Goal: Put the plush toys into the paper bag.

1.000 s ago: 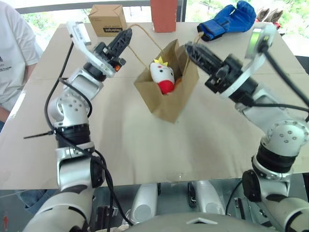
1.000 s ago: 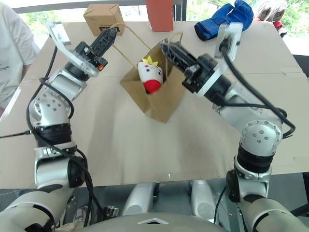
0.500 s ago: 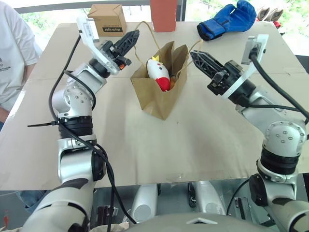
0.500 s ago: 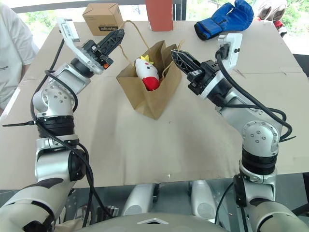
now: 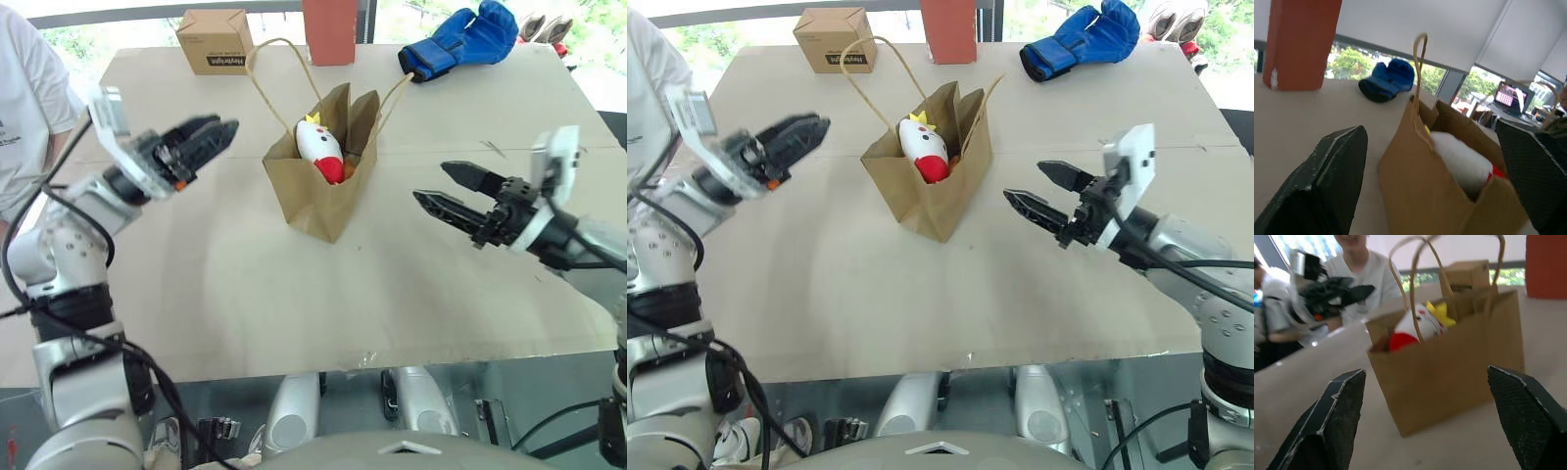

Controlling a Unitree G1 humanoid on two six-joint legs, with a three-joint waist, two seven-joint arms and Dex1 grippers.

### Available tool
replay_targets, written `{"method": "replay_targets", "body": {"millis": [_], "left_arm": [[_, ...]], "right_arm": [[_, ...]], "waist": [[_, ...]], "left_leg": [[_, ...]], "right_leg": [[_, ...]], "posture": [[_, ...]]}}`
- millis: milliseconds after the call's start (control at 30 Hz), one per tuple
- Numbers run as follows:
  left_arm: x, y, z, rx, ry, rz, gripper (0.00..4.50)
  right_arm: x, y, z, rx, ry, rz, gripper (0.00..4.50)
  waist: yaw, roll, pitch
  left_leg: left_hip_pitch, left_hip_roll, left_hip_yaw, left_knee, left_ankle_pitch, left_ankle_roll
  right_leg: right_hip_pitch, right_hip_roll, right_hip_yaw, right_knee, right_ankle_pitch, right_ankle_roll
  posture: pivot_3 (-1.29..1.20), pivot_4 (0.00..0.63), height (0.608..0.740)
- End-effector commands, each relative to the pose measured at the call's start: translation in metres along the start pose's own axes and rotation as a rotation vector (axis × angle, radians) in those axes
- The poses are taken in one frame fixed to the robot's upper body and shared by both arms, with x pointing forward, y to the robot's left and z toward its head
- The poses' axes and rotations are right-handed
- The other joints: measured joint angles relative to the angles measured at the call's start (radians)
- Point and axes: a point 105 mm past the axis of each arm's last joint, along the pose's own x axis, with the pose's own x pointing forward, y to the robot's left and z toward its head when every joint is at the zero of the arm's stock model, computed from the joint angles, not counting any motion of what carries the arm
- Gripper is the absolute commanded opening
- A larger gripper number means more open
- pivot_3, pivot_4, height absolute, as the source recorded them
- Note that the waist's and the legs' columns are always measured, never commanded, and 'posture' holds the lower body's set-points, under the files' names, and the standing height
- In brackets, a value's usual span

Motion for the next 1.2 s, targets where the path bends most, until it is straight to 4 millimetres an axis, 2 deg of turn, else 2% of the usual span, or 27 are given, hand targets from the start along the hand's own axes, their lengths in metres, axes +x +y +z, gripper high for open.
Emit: {"method": "replay_targets", "body": {"millis": [33,100,167,233,367,533,567,767,1033,1067,1100,1167,1200], "left_arm": [[0.012,-0.016,0.001,0.063,-0.013,-0.023,4.45],[0.014,-0.025,-0.009,0.078,0.013,-0.058,4.45],[0.012,-0.034,-0.021,0.099,0.062,-0.092,4.45],[0.012,-0.038,-0.031,0.11,0.098,-0.106,4.45],[0.022,-0.05,-0.045,0.129,0.142,-0.18,4.5],[0.036,-0.058,-0.055,0.197,0.173,-0.213,4.5],[0.037,-0.059,-0.056,0.2,0.172,-0.215,4.5],[0.043,-0.057,-0.061,0.264,0.157,-0.139,4.5],[0.057,-0.046,-0.069,0.289,0.123,0.007,4.5],[0.059,-0.046,-0.071,0.286,0.117,0.022,4.09],[0.061,-0.045,-0.072,0.283,0.113,0.032,3.95],[0.067,-0.052,-0.074,0.282,0.095,0.022,3.4],[0.069,-0.054,-0.075,0.282,0.086,0.018,2.82]], "right_arm": [[0.02,0.007,0.001,-0.003,-0.045,0.022,3.94],[0.032,0.015,-0.001,0.019,-0.053,0.048,3.94],[0.042,0.026,-0.014,-0.013,0.001,0.102,3.94],[0.053,0.029,-0.032,-0.091,0.078,0.119,3.94],[0.084,0.027,-0.035,-0.165,0.063,0.126,2.77],[0.107,0.033,-0.041,-0.209,0.04,0.194,0.3],[0.109,0.034,-0.041,-0.211,0.036,0.2,0.1],[0.122,0.037,-0.044,-0.192,0.005,0.216,0.1],[0.122,0.035,-0.054,-0.183,0.015,0.208,0.1],[0.122,0.034,-0.055,-0.181,0.017,0.206,0.0],[0.122,0.034,-0.056,-0.179,0.019,0.205,0.0],[0.121,0.035,-0.059,-0.175,0.022,0.201,0.0],[0.12,0.035,-0.06,-0.176,0.023,0.198,0.0]], "waist": [[0.005,0.0,0.0],[0.006,0.0,0.0],[0.004,-0.001,0.0],[0.004,-0.001,0.0],[0.002,0.0,0.0],[0.003,0.0,0.0],[0.002,0.0,0.0],[0.001,0.0,0.0],[0.002,0.0,0.0],[0.001,0.0,0.0],[0.002,0.0,0.0],[0.002,0.0,0.0],[0.002,0.0,0.0]], "left_leg": [[0.0,0.001,0.0,0.001,0.0,0.0],[-0.002,0.001,0.0,0.002,0.0,0.0],[-0.002,0.001,0.0,0.004,0.0,-0.001],[-0.002,0.0,0.002,0.003,0.0,0.0],[-0.002,0.0,0.002,0.002,0.0,0.0],[-0.002,0.0,0.001,0.003,0.0,0.0],[-0.002,0.0,0.001,0.003,0.0,0.0],[-0.002,0.0,0.001,0.003,0.0,0.0],[-0.001,0.0,0.001,0.003,0.0,0.0],[-0.001,0.0,0.001,0.003,0.0,0.0],[-0.001,0.0,0.001,0.003,0.0,0.0],[-0.001,0.0,0.0,0.003,0.0,0.0],[-0.001,0.0,0.0,0.004,0.0,0.0]], "right_leg": [[0.0,0.0,0.0,0.0,0.0,0.0],[-0.001,0.0,-0.001,0.0,0.0,0.0],[-0.001,0.0,-0.001,0.0,0.002,-0.003],[0.0,-0.001,0.001,-0.001,0.002,-0.003],[-0.001,0.0,0.0,-0.001,0.002,-0.003],[-0.001,0.0,-0.001,0.001,0.002,-0.002],[-0.001,0.0,-0.001,0.001,0.003,-0.001],[-0.001,0.001,0.0,0.002,0.004,0.002],[-0.001,0.001,0.0,0.003,0.004,0.002],[-0.001,0.001,0.0,0.003,0.004,0.002],[-0.001,0.001,0.0,0.003,0.004,0.002],[0.0,0.001,0.0,0.003,0.004,0.002],[0.0,0.001,0.0,0.004,0.004,0.002]], "posture": [[0.0,0.15,0.714],[0.0,0.15,0.714],[0.0,0.15,0.714],[0.0,0.15,0.714],[0.0,0.15,0.714],[0.0,0.15,0.714],[0.0,0.15,0.714],[0.0,0.15,0.714],[0.0,0.15,0.714],[0.0,0.15,0.714],[0.0,0.15,0.714],[0.0,0.15,0.714],[0.0,0.15,0.714]]}}
